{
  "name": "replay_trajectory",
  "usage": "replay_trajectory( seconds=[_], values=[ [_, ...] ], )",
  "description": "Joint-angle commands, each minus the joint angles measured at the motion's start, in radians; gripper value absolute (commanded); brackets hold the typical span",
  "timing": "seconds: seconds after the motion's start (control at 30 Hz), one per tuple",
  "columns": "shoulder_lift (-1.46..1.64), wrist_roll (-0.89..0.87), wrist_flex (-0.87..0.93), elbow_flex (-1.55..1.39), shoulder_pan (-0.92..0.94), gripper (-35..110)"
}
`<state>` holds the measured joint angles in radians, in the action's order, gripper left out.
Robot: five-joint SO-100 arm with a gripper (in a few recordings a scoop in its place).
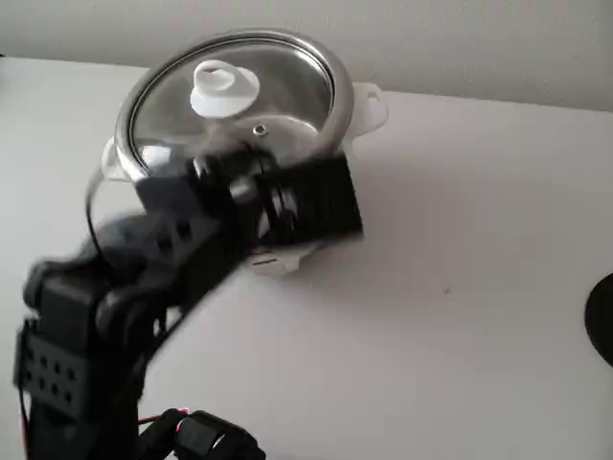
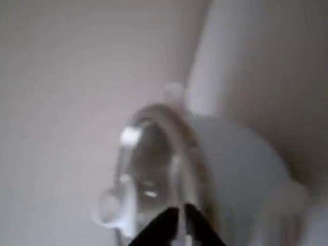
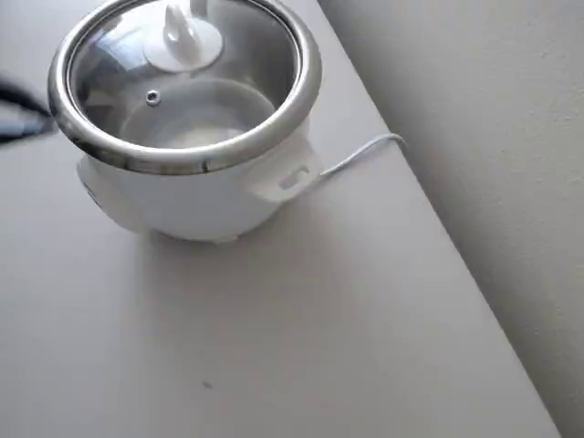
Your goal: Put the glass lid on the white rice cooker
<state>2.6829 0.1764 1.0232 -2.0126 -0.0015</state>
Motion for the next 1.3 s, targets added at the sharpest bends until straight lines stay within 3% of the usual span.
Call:
replay_trajectory(
  seconds=[0.0,0.27,0.57,1.27],
  values=[
    [0.187,-0.026,0.026,-0.241,0.014,0],
    [0.603,0.018,0.149,-0.704,-0.006,0],
    [0.607,-0.058,0.153,-0.979,0.029,0],
    [0.606,-0.057,0.135,-0.988,0.067,0]
  ],
)
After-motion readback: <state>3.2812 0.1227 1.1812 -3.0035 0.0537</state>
